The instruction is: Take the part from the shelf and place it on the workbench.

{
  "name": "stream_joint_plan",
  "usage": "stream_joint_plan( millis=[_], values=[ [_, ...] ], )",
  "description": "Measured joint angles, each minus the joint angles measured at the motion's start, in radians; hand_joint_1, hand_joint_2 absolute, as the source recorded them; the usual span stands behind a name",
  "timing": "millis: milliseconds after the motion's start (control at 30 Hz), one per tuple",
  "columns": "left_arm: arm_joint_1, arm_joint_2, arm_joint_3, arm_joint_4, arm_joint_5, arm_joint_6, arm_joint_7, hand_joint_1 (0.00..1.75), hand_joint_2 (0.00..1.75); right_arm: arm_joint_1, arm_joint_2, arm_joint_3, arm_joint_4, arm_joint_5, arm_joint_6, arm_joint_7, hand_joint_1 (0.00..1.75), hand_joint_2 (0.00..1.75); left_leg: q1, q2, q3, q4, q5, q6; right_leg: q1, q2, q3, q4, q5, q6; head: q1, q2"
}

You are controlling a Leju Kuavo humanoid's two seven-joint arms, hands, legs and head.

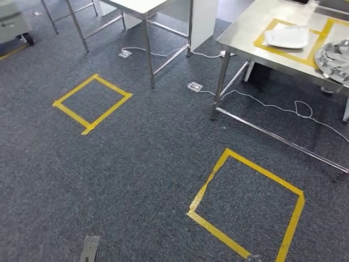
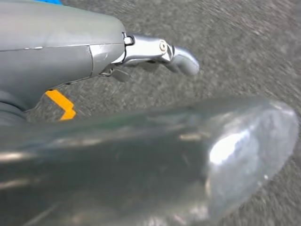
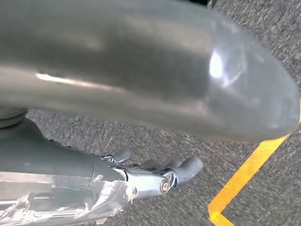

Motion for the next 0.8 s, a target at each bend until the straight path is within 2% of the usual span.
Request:
stream_joint_plan(
  millis=[33, 67, 133, 167, 200, 233, 267, 300, 367, 400, 433, 467, 500, 533, 567, 600, 667, 700, 733, 767, 800],
  values=[
    [0.005, 0.001, 0.000, 0.000, 0.000, 0.000, 0.000, 0.00, 0.00, 0.000, 0.000, 0.000, 0.000, 0.000, 0.000, 0.000, 0.00, 0.00, -0.002, -0.010, -0.007, 0.001, 0.004, 0.011, -0.005, 0.010, -0.005, 0.007, -0.006, 0.007, 0.001, 0.000],
    [0.011, 0.003, 0.001, 0.000, 0.000, 0.000, 0.000, 0.00, 0.00, 0.003, 0.000, 0.000, 0.000, 0.000, 0.000, 0.000, 0.00, 0.00, -0.004, -0.019, -0.012, 0.001, 0.010, 0.020, -0.009, 0.033, -0.014, 0.029, -0.025, 0.012, 0.003, 0.000],
    [0.013, 0.004, 0.002, 0.000, -0.001, 0.000, 0.001, 0.00, 0.00, 0.009, 0.001, 0.000, 0.000, 0.002, 0.001, 0.001, 0.00, 0.00, -0.007, -0.040, -0.024, 0.001, 0.025, 0.035, -0.011, 0.099, -0.054, 0.137, -0.102, 0.016, 0.006, 0.000],
    [0.012, 0.004, 0.002, 0.000, -0.003, -0.001, 0.001, 0.00, 0.00, 0.011, 0.001, 0.000, 0.001, 0.003, 0.000, 0.001, 0.00, 0.00, -0.010, -0.053, -0.031, 0.001, 0.032, 0.040, -0.009, 0.118, -0.080, 0.209, -0.141, 0.014, 0.008, 0.000],
    [0.010, 0.004, 0.002, 0.000, -0.005, -0.001, 0.002, 0.00, 0.00, 0.013, 0.001, 0.000, 0.001, 0.003, 0.000, 0.002, 0.00, 0.00, -0.014, -0.067, -0.038, 0.002, 0.038, 0.043, -0.006, 0.127, -0.100, 0.268, -0.167, 0.011, 0.008, 0.000],
    [0.011, 0.003, 0.002, 0.000, -0.008, -0.002, 0.003, 0.00, 0.00, 0.013, 0.001, 0.000, 0.001, 0.004, 0.000, 0.002, 0.00, 0.00, -0.017, -0.081, -0.044, 0.002, 0.043, 0.045, -0.002, 0.130, -0.104, 0.294, -0.175, 0.007, 0.008, 0.000],
    [0.012, 0.003, 0.002, 0.000, -0.012, -0.001, 0.004, 0.00, 0.00, 0.013, 0.001, 0.000, 0.001, 0.005, 0.000, 0.003, 0.00, 0.00, -0.020, -0.096, -0.049, 0.003, 0.048, 0.045, 0.002, 0.133, -0.088, 0.279, -0.163, 0.001, 0.008, 0.000],
    [0.013, 0.004, 0.002, 0.000, -0.017, 0.000, 0.005, 0.00, 0.00, 0.013, 0.001, 0.000, 0.001, 0.005, 0.000, 0.003, 0.00, 0.00, -0.021, -0.111, -0.051, 0.003, 0.052, 0.044, 0.005, 0.140, -0.052, 0.225, -0.136, -0.006, 0.008, 0.000],
    [0.013, 0.002, 0.002, 0.000, -0.024, 0.003, 0.007, 0.00, 0.00, 0.013, 0.000, 0.000, 0.001, 0.007, 0.000, 0.003, 0.00, 0.00, -0.023, -0.138, -0.055, 0.004, 0.058, 0.040, 0.007, 0.189, 0.034, 0.077, -0.086, -0.022, 0.008, 0.000],
    [0.011, 0.002, 0.002, 0.000, -0.028, 0.005, 0.009, 0.00, 0.00, 0.012, -0.001, 0.000, 0.001, 0.008, -0.001, 0.003, 0.00, 0.00, -0.023, -0.149, -0.059, 0.006, 0.061, 0.037, 0.007, 0.212, 0.063, 0.025, -0.076, -0.026, 0.008, 0.000],
    [0.010, 0.001, 0.001, 0.000, -0.032, 0.006, 0.010, 0.00, 0.00, 0.010, -0.002, 0.000, 0.001, 0.009, -0.001, 0.004, 0.00, 0.00, -0.021, -0.159, -0.065, 0.007, 0.065, 0.032, 0.007, 0.228, 0.077, -0.001, -0.075, -0.029, 0.007, 0.000],
    [0.010, 0.001, 0.001, 0.000, -0.035, 0.008, 0.012, 0.00, 0.00, 0.009, -0.002, 0.000, 0.001, 0.010, -0.001, 0.004, 0.00, 0.00, -0.019, -0.169, -0.071, 0.008, 0.069, 0.025, 0.008, 0.229, 0.079, -0.007, -0.076, -0.031, 0.007, 0.000],
    [0.011, 0.001, 0.001, 0.000, -0.038, 0.010, 0.014, 0.00, 0.00, 0.008, -0.002, 0.000, 0.001, 0.012, -0.002, 0.004, 0.00, 0.00, -0.016, -0.182, -0.077, 0.007, 0.074, 0.019, 0.008, 0.218, 0.080, -0.011, -0.073, -0.033, 0.007, 0.000],
    [0.012, 0.001, 0.001, 0.000, -0.037, 0.008, 0.014, 0.00, 0.00, 0.008, -0.002, 0.000, 0.001, 0.014, -0.002, 0.005, 0.00, 0.00, -0.016, -0.183, -0.082, 0.010, 0.073, 0.014, 0.007, 0.205, 0.081, -0.015, -0.068, -0.036, 0.007, 0.000],
    [0.011, 0.001, 0.001, 0.000, -0.028, 0.002, 0.005, 0.00, 0.00, 0.008, -0.002, 0.000, 0.001, 0.015, -0.003, 0.006, 0.00, 0.00, -0.017, -0.170, -0.092, 0.024, 0.062, 0.009, 0.005, 0.192, 0.082, -0.022, -0.063, -0.041, 0.004, 0.000],
    [0.002, -0.002, 0.002, -0.001, -0.015, -0.006, -0.010, 0.00, 0.00, 0.008, -0.002, 0.000, 0.001, 0.015, -0.004, 0.009, 0.00, 0.00, -0.019, -0.146, -0.113, 0.060, 0.037, 0.005, 0.003, 0.176, 0.082, -0.028, -0.058, -0.045, 0.001, 0.000],
    [-0.050, -0.011, 0.002, -0.008, 0.013, -0.015, -0.020, 0.00, 0.00, 0.010, -0.004, 0.000, 0.001, 0.016, -0.008, 0.018, 0.00, 0.00, -0.017, -0.092, -0.178, 0.186, -0.033, -0.004, 0.002, 0.137, 0.077, -0.031, -0.053, -0.048, -0.004, 0.000],
    [-0.088, -0.018, 0.001, -0.013, 0.020, -0.012, -0.008, 0.00, 0.00, 0.011, -0.005, 0.000, 0.001, 0.016, -0.009, 0.022, 0.00, 0.00, -0.015, -0.078, -0.210, 0.251, -0.058, -0.009, 0.003, 0.113, 0.073, -0.031, -0.052, -0.047, -0.004, 0.000],
    [-0.124, -0.024, -0.001, -0.018, 0.023, -0.007, 0.011, 0.00, 0.00, 0.010, -0.006, 0.000, 0.001, 0.016, -0.009, 0.023, 0.00, 0.00, -0.011, -0.071, -0.226, 0.289, -0.065, -0.013, 0.003, 0.092, 0.071, -0.030, -0.051, -0.046, -0.004, 0.000],
    [-0.151, -0.029, -0.002, -0.023, 0.026, -0.005, 0.024, 0.00, 0.00, 0.007, -0.006, 0.000, 0.001, 0.016, -0.009, 0.023, 0.00, 0.00, -0.007, -0.066, -0.222, 0.291, -0.053, -0.016, 0.002, 0.076, 0.069, -0.029, -0.050, -0.045, -0.004, 0.000],
    [-0.170, -0.034, -0.004, -0.028, 0.031, -0.003, 0.029, 0.00, 0.00, 0.003, -0.006, 0.000, 0.001, 0.018, -0.008, 0.023, 0.00, 0.00, -0.003, -0.060, -0.195, 0.253, -0.025, -0.020, 0.000, 0.064, 0.068, -0.028, -0.049, -0.043, -0.004, 0.000]
  ],
)
